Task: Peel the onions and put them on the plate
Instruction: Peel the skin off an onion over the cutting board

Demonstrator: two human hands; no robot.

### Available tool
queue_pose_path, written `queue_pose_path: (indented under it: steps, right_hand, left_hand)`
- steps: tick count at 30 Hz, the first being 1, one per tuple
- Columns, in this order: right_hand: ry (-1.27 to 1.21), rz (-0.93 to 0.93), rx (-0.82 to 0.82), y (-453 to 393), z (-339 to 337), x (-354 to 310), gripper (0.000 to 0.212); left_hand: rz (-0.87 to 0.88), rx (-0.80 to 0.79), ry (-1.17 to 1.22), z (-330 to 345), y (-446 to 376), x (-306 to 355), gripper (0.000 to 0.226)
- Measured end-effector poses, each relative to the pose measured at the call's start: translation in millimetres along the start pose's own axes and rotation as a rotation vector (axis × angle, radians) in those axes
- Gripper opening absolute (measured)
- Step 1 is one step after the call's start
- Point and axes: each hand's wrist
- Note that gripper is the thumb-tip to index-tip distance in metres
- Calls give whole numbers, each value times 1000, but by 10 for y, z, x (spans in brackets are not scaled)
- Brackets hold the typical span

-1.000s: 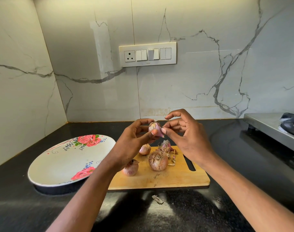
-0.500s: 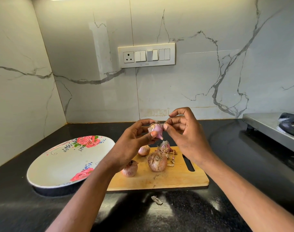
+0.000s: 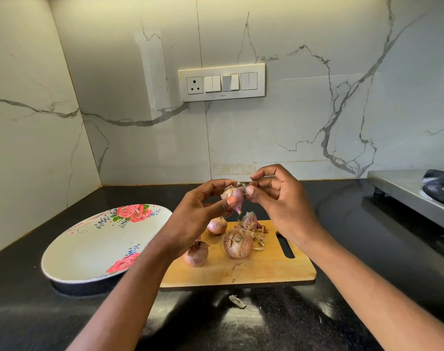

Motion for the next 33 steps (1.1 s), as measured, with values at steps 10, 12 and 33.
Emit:
queue_pose_path:
  steps: [10, 12, 33]
  right_hand:
    - [-131, 174, 92, -90, -139, 27, 13]
    - [132, 186, -113, -71, -216, 110, 11]
    - [495, 56, -304, -25, -230, 172, 19]
  left_hand:
    - [-10, -21, 103, -29, 19, 10, 50]
    - [-12, -2, 117, -33, 20, 6, 47]
    - [-59, 33, -137, 15, 15, -11, 43]
Point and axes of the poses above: each hand's wrist, its own y-axis away from the middle knuckle, its own z-axis out of the palm, x = y × z, and after that the axes turned 2 degrees about x, right-handed
